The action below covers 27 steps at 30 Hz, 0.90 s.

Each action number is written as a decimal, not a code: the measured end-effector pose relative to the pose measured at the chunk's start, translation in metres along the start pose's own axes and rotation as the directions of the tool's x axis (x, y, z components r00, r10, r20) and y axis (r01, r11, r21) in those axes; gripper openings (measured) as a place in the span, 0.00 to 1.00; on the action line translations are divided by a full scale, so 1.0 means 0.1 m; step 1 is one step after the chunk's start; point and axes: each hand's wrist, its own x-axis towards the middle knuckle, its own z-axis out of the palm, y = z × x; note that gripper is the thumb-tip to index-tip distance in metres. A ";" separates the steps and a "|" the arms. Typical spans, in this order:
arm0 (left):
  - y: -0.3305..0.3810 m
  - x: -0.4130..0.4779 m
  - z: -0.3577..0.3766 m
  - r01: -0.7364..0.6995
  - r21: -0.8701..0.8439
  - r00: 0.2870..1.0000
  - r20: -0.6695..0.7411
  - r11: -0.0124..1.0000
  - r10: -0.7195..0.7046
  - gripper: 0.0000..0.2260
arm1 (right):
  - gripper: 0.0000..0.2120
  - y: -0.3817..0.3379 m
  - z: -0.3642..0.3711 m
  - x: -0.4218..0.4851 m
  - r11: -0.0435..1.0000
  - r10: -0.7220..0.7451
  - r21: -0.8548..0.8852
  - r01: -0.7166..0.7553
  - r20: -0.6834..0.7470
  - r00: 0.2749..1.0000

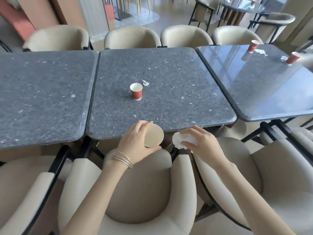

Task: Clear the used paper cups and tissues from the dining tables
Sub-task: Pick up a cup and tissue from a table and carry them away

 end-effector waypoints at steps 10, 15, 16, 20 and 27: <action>-0.30 0.50 0.08 0.076 -0.028 0.997 -0.021 0.997 -0.077 0.37 | 0.12 0.22 0.12 0.64 0.996 -0.082 -0.030 0.084 0.047 0.996; -0.44 0.77 0.34 0.186 -0.028 0.982 -0.023 0.982 -0.187 0.37 | 0.12 0.48 0.29 1.10 0.993 -0.112 -0.014 0.113 0.085 0.990; -0.48 0.83 0.41 0.206 -0.027 0.978 -0.018 0.978 -0.207 0.37 | 0.12 0.55 0.33 1.18 0.993 -0.114 -0.008 0.115 0.087 0.990; -0.64 1.11 0.69 0.290 -0.032 0.956 -0.038 0.956 -0.291 0.37 | 0.12 0.86 0.50 1.56 0.988 -0.153 0.026 0.151 0.123 0.981; -1.04 1.65 1.00 0.371 -0.068 0.926 -0.044 0.926 -0.374 0.38 | 0.14 1.22 0.82 2.23 0.989 -0.150 0.019 0.149 0.144 0.978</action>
